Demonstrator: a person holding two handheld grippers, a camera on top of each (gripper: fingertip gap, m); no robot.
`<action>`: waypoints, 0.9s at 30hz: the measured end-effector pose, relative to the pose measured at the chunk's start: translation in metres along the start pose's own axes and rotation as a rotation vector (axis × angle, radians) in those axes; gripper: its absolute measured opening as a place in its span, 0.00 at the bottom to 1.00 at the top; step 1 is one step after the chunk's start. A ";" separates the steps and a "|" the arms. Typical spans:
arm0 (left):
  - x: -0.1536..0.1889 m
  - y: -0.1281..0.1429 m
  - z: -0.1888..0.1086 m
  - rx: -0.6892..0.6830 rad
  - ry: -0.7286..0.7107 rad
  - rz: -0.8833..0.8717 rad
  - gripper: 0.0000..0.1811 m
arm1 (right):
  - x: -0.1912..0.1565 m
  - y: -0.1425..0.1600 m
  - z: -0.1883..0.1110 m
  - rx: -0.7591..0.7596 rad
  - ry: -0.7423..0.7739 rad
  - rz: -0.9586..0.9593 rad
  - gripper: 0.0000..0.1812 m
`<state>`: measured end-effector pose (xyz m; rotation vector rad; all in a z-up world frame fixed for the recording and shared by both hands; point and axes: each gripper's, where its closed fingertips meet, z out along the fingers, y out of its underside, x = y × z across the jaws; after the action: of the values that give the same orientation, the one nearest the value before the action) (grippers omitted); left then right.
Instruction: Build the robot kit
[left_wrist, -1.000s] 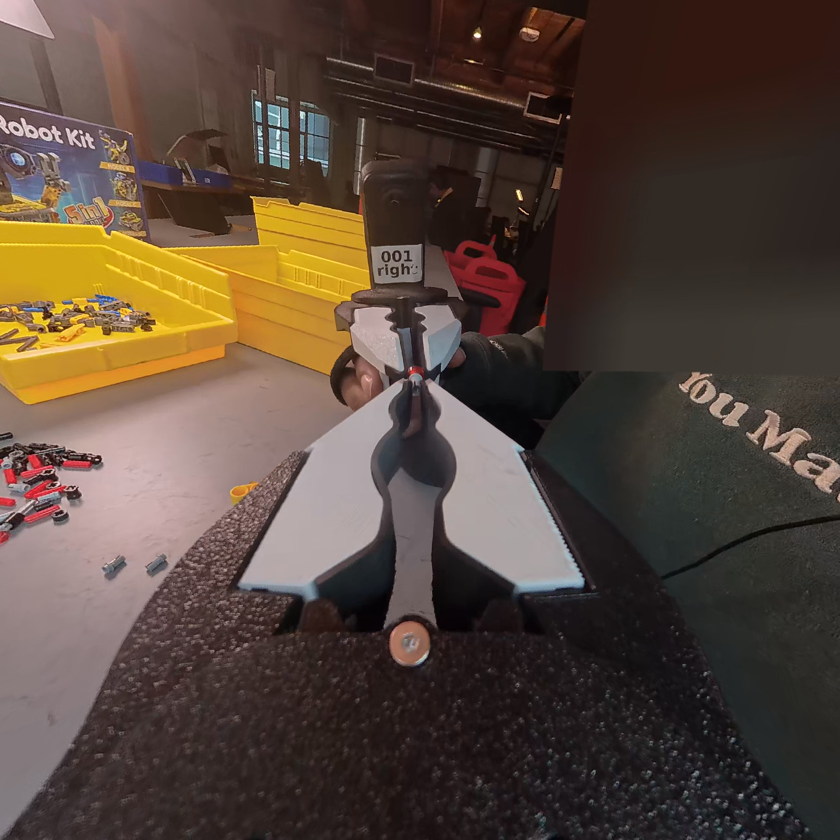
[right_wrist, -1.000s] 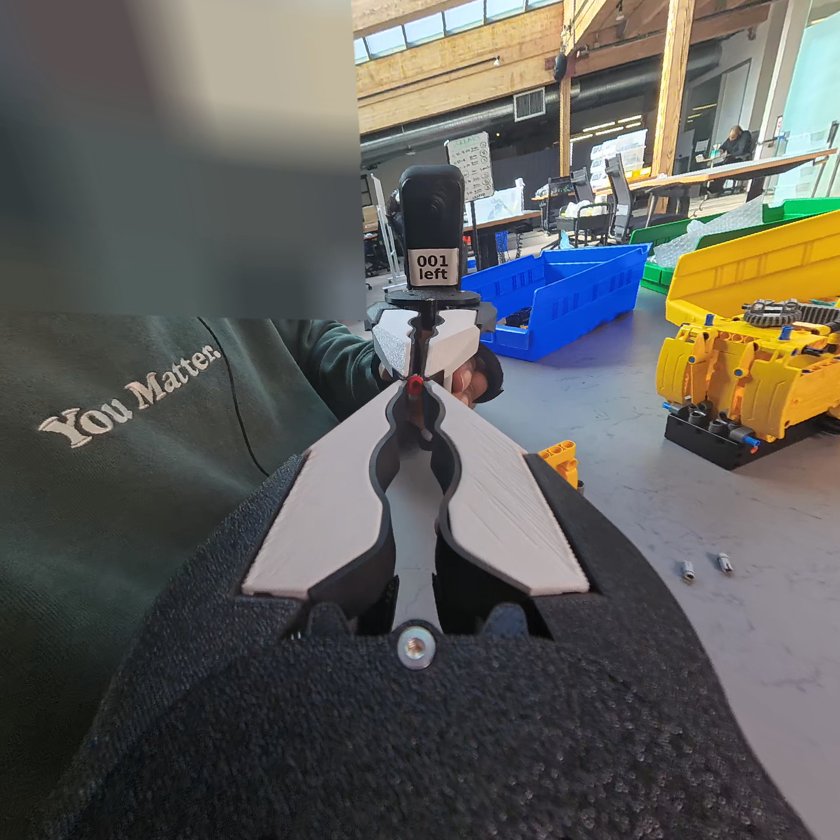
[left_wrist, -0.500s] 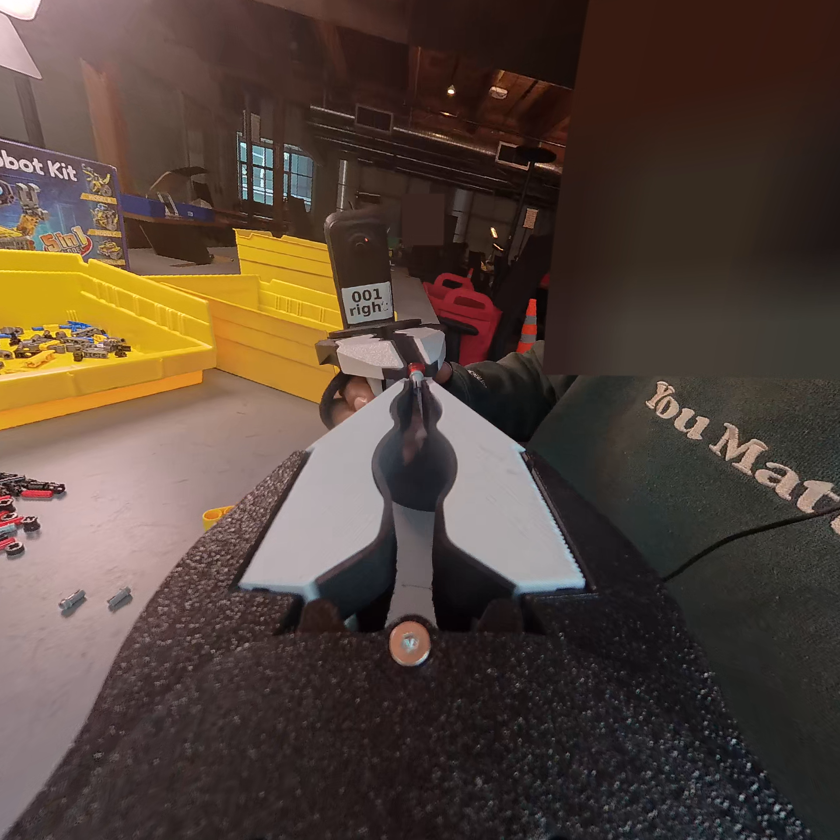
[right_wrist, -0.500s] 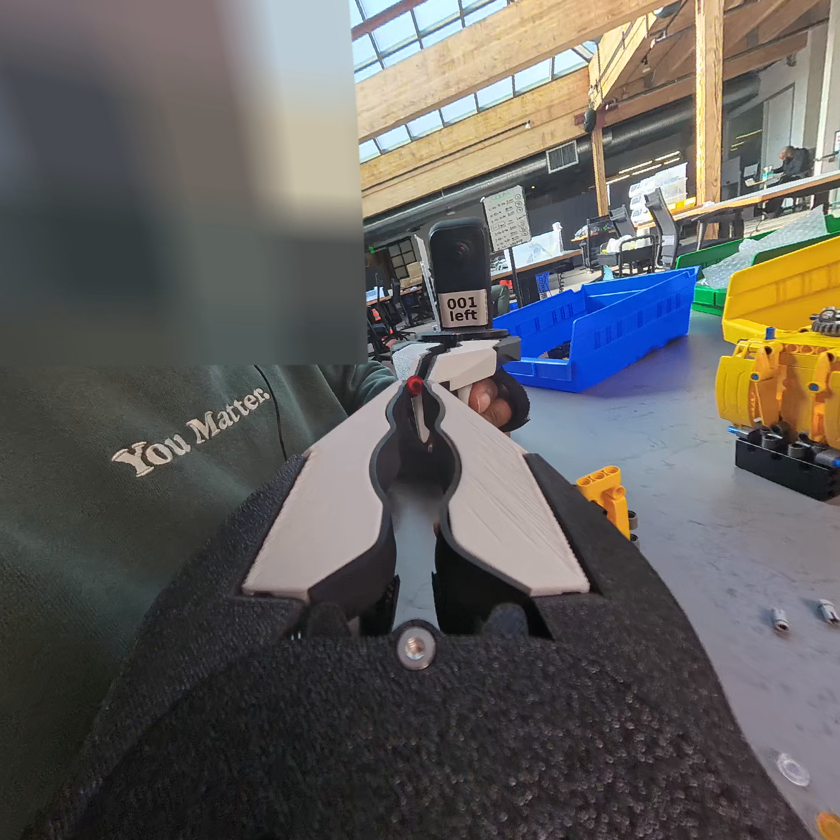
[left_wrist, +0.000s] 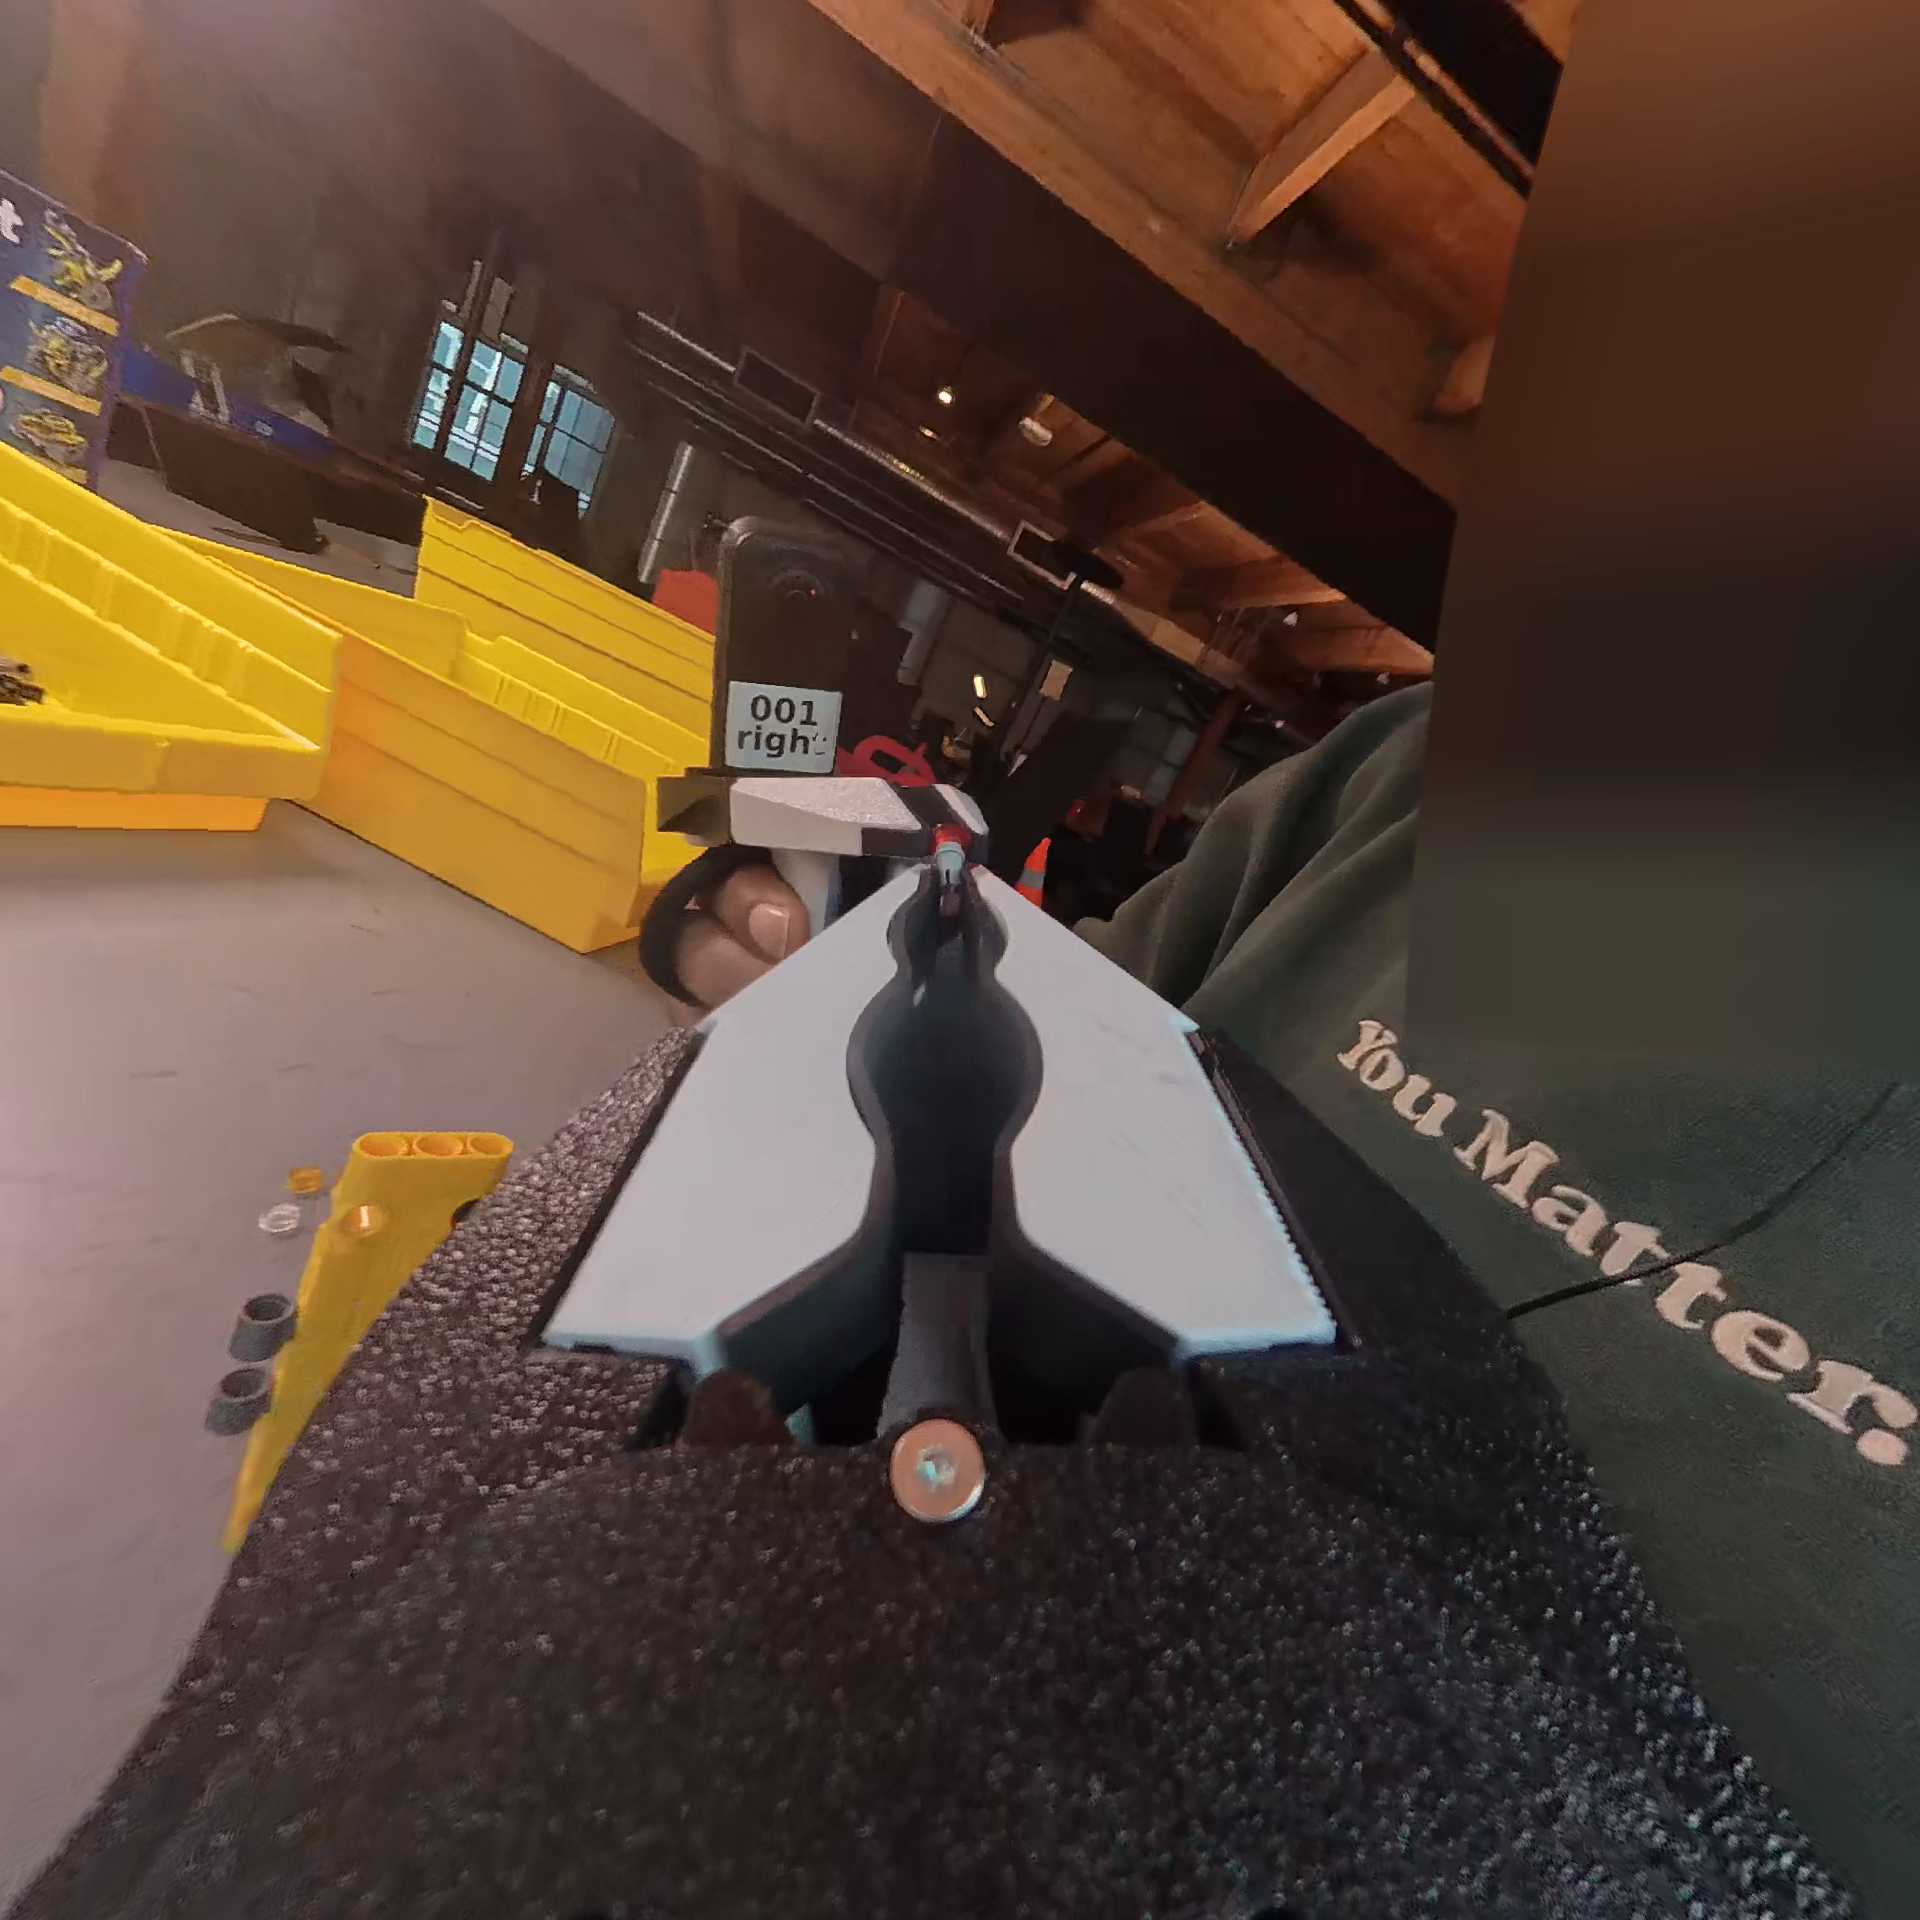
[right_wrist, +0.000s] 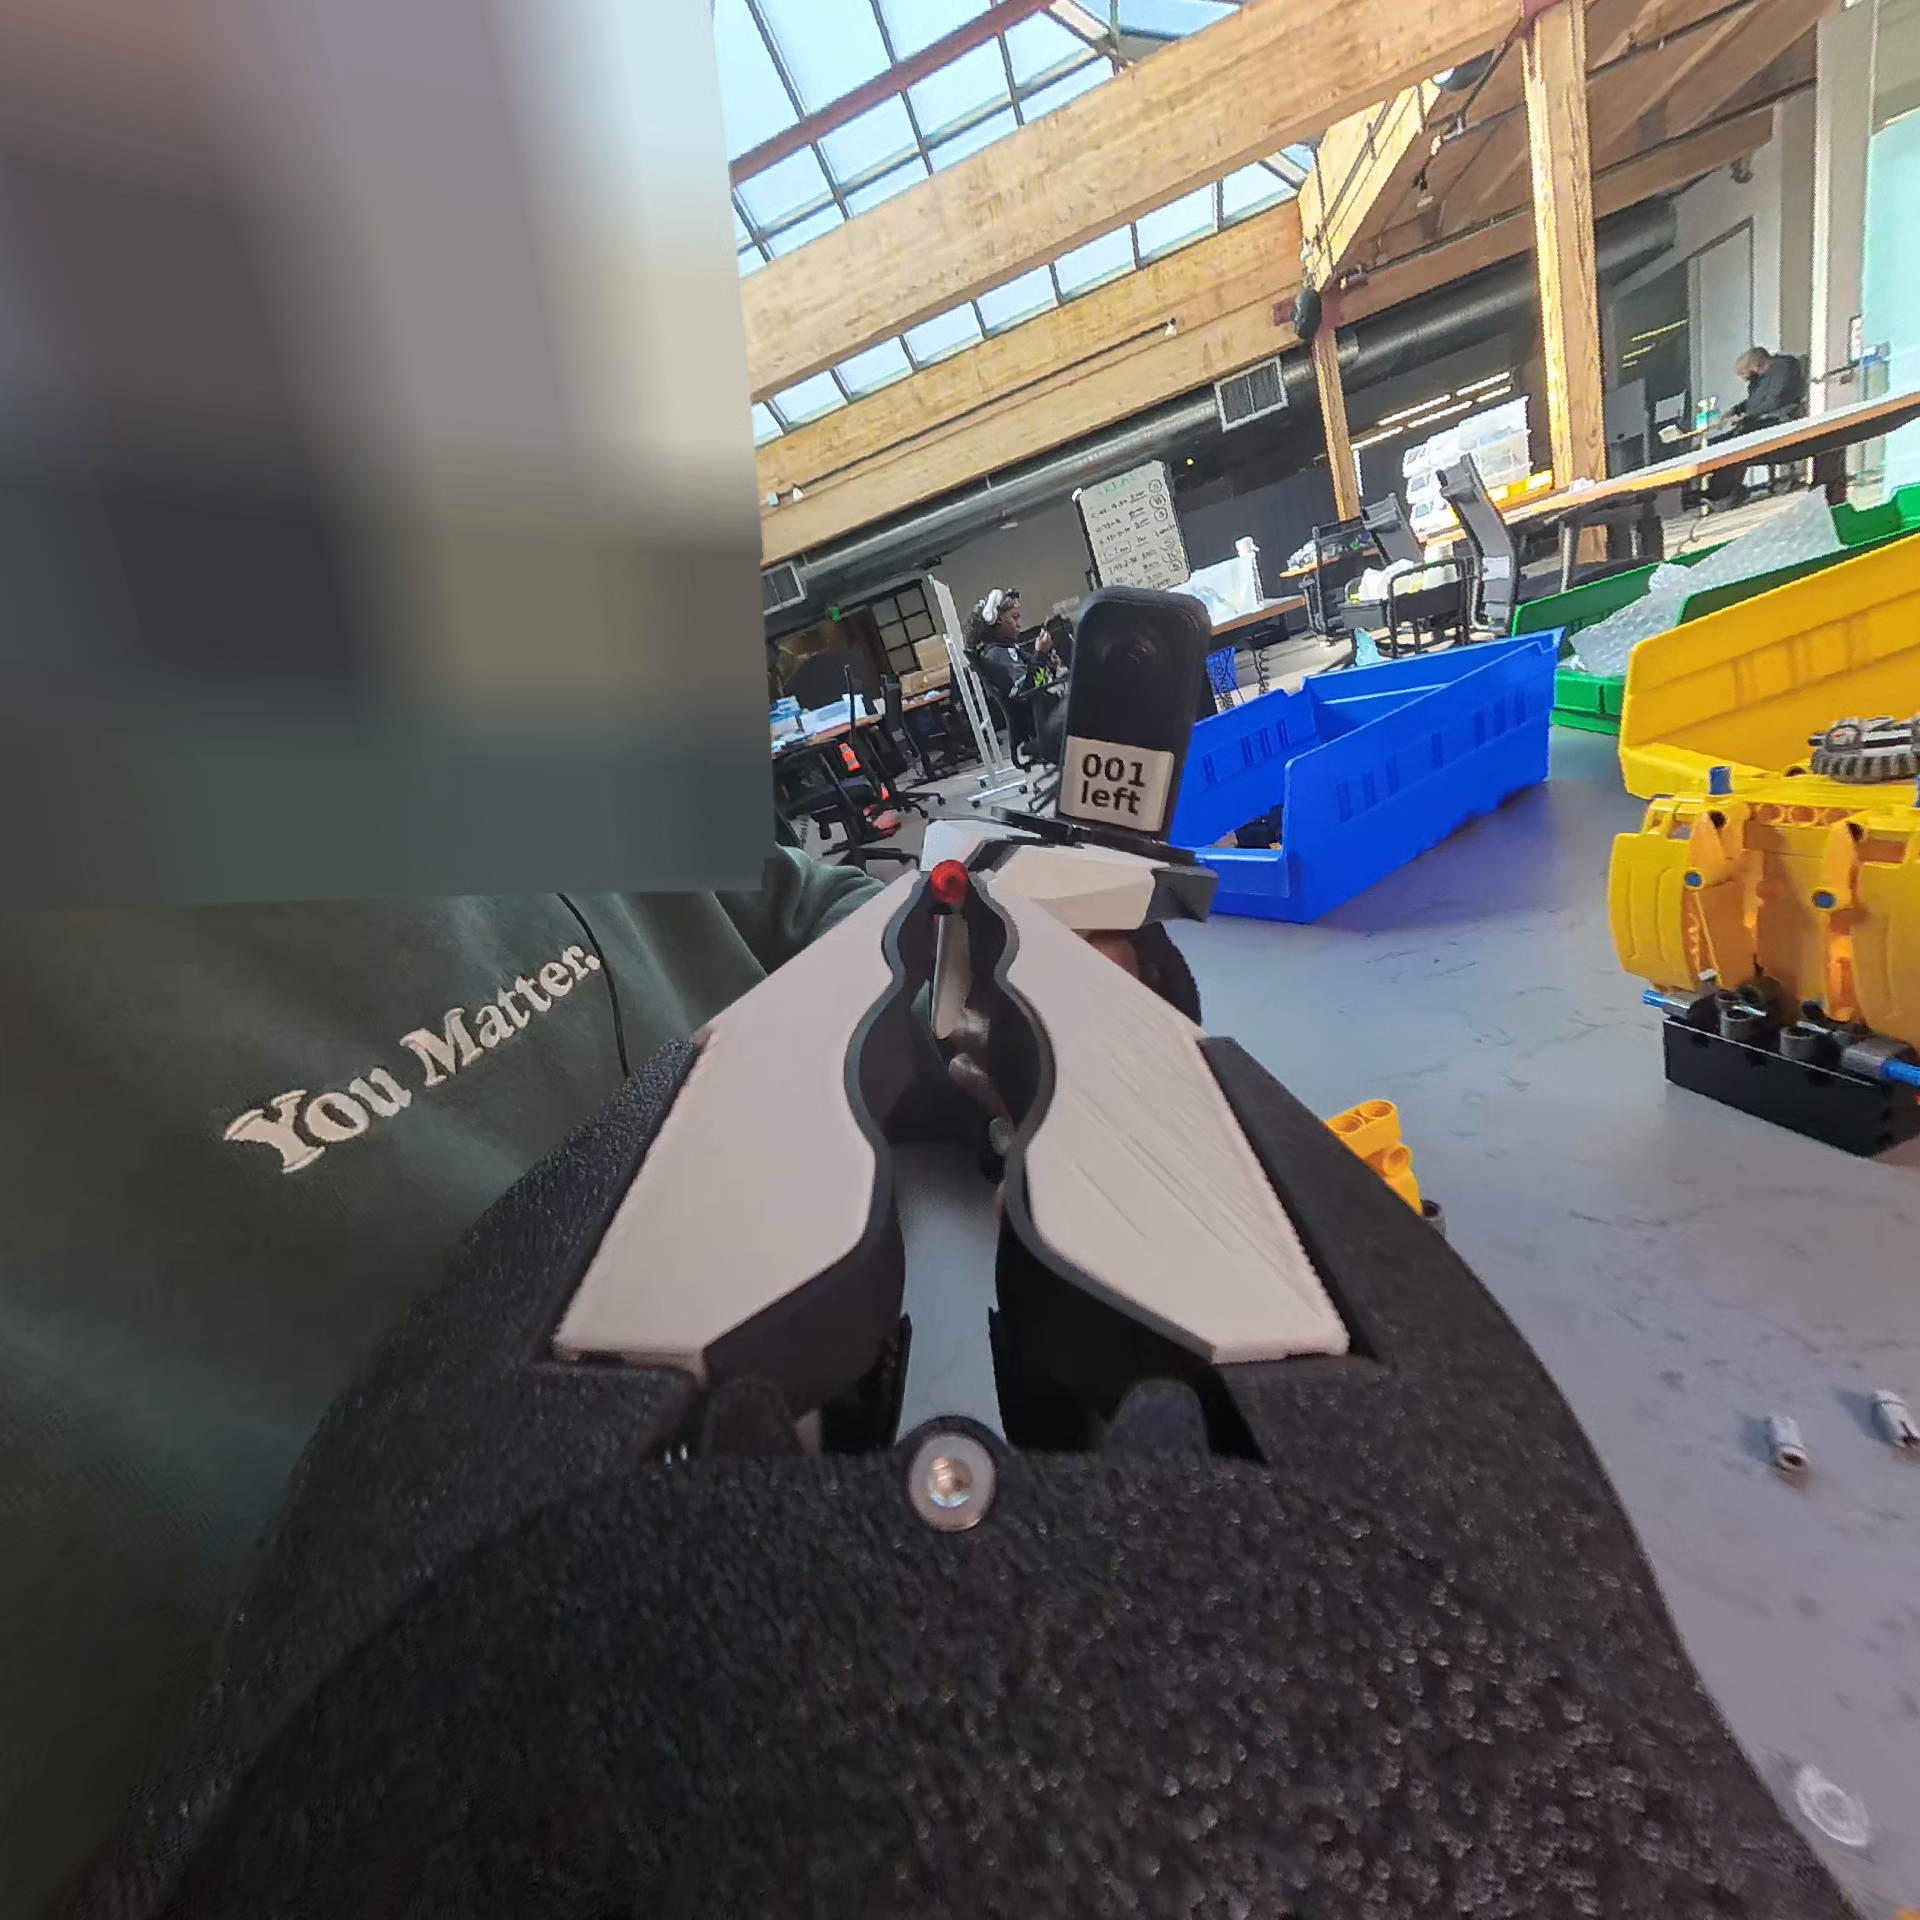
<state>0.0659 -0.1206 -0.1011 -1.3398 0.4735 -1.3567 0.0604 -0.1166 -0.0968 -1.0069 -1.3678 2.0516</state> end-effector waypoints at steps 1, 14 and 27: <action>0.002 -0.001 0.000 0.020 0.023 -0.040 0.02 | -0.001 -0.002 0.001 0.017 -0.013 0.020 0.03; -0.010 0.015 -0.002 -0.179 -0.099 0.123 0.02 | 0.007 0.015 -0.005 -0.209 0.010 -0.005 0.03; -0.032 0.064 -0.010 -0.527 -0.282 0.388 0.01 | 0.017 0.068 -0.026 -0.555 0.094 0.020 0.03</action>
<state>0.0751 -0.1158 -0.1724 -1.7235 0.8834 -0.7293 0.0709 -0.1160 -0.1708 -1.3188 -1.9323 1.6370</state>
